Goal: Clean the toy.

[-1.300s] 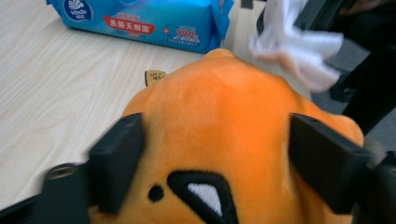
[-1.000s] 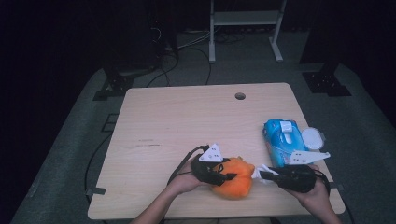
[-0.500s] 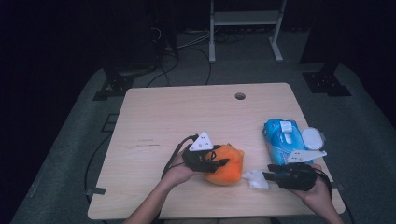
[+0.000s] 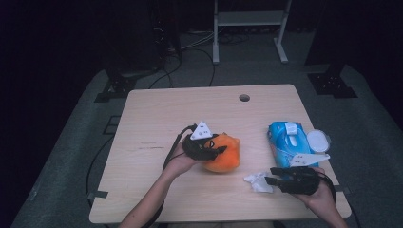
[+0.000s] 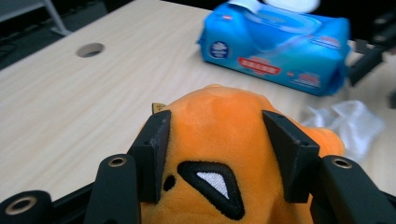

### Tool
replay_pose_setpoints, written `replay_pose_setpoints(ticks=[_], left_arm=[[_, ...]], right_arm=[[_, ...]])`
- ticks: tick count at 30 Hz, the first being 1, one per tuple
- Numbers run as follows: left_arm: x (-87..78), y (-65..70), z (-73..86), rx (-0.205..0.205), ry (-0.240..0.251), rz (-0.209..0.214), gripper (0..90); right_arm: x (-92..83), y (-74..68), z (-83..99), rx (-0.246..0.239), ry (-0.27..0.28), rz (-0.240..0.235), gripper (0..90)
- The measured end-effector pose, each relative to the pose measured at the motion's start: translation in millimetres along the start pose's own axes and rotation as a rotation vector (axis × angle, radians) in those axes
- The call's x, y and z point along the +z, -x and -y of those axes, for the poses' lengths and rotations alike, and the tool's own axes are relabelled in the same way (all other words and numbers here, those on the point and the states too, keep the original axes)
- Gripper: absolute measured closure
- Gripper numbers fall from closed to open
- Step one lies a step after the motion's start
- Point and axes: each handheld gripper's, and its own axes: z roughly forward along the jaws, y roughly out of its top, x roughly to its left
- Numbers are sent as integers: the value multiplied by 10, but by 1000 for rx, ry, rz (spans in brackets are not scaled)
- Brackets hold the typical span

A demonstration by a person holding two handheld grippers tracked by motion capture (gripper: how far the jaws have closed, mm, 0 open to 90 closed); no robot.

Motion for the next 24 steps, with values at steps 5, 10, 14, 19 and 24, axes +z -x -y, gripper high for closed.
replay_pose_setpoints(ticks=[5, 10, 14, 19, 24], left_arm=[[139, -103, 149, -31, -49, -14, 426], [85, -128, 191, -68, -19, -7, 332], [24, -99, 184, -68, -7, -14, 243], [-93, -94, 195, -95, 3, -20, 140], [-231, -91, 248, -115, 7, -18, 114]], right_arm=[[7, 22, -7, 3, 6, 4, 506], [4, 58, 7, 12, 11, 9, 490], [10, 55, -7, 14, 17, 12, 478], [25, 49, -3, 10, 12, 17, 464], [-24, 22, -8, 18, 32, 30, 457]])
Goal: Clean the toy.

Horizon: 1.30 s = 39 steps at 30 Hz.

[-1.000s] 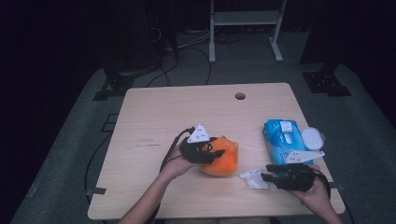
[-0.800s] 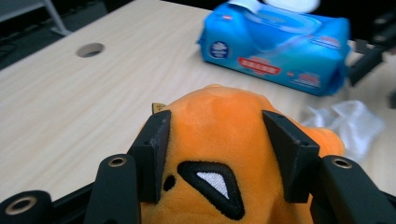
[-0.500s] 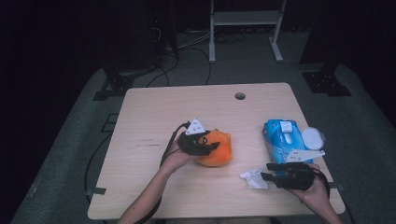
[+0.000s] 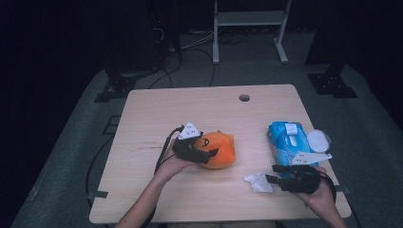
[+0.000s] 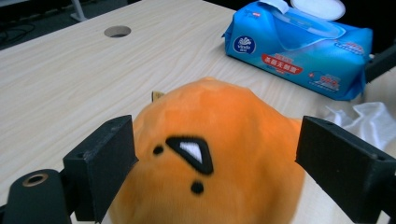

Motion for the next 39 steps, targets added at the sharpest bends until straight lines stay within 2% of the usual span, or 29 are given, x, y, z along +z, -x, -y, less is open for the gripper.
replay_pose_setpoints(ticks=[2, 6, 10, 17, 20, 23, 34, 39], left_arm=[[-68, -13, 23, 9, -6, -12, 111], [-196, -54, 69, -9, 6, -11, 110], [-271, -51, 147, -4, -7, -17, 110], [-400, -54, 285, -22, -8, -23, 107], [-447, -53, 342, -24, -12, -29, 106], [-487, -57, 408, -14, -6, -55, 106], [-595, -88, 629, -50, -20, -66, 103], [-638, -97, 730, -60, -42, -71, 102]], right_arm=[[-13, -10, -9, -3, 10, 6, 448], [0, -2, -6, -1, 8, 4, 445], [14, 15, 5, 7, 5, -2, 441], [9, 25, 5, 21, 11, 1, 433], [11, 19, 2, 21, 14, 3, 429], [21, 28, 2, 23, 15, 2, 418], [20, 48, 18, 33, 8, 6, 418], [16, 53, 21, 33, 8, 9, 417]])
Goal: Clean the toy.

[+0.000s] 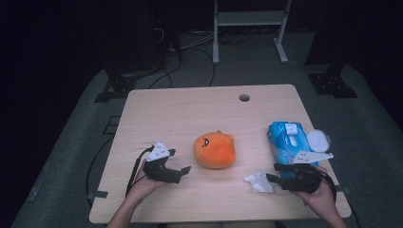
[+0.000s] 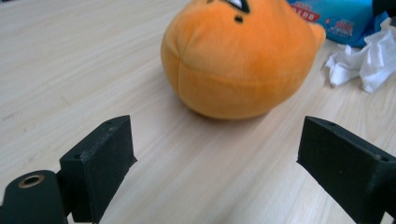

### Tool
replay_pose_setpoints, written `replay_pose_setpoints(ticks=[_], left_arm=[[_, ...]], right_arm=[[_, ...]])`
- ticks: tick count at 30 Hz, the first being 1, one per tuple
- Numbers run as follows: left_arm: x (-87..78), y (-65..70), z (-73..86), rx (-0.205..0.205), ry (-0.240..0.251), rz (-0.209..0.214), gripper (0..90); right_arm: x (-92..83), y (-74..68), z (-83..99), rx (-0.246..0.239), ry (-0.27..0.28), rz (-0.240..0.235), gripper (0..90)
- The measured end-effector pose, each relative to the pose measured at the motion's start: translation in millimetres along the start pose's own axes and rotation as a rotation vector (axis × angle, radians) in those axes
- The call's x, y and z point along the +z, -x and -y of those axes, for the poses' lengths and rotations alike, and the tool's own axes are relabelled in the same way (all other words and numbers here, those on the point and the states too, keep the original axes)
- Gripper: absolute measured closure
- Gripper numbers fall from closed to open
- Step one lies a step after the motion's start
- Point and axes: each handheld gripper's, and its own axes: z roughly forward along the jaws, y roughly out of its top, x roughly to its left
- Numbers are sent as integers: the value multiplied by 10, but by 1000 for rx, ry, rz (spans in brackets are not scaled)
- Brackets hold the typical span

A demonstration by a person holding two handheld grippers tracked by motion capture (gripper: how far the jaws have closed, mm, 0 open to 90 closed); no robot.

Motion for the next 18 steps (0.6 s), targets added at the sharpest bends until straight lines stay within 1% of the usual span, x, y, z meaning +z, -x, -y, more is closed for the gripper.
replay_pose_setpoints(ticks=[2, 8, 10, 11, 13, 16, 18], left_arm=[[-23, -4, 55, -9, 2, 0, 101], [-101, 5, 257, -28, -15, -9, 98], [-140, 13, 316, -22, -22, -18, 98], [-156, 16, 330, -26, -22, -21, 98], [-178, 16, 341, -29, -14, -28, 98], [-201, 18, 352, -10, -9, -65, 98], [-197, 8, 372, -23, -6, -64, 97]], right_arm=[[0, 5, 3, -2, -1, 2, 415], [0, 4, 11, -4, -4, 5, 412], [1, -9, 16, -4, -8, 7, 412], [-1, -17, 18, -10, -5, 10, 412], [-5, -18, 24, -7, -5, 8, 412], [-6, -7, 33, -6, -2, 11, 412], [-7, 0, 40, -8, 2, 15, 412]])
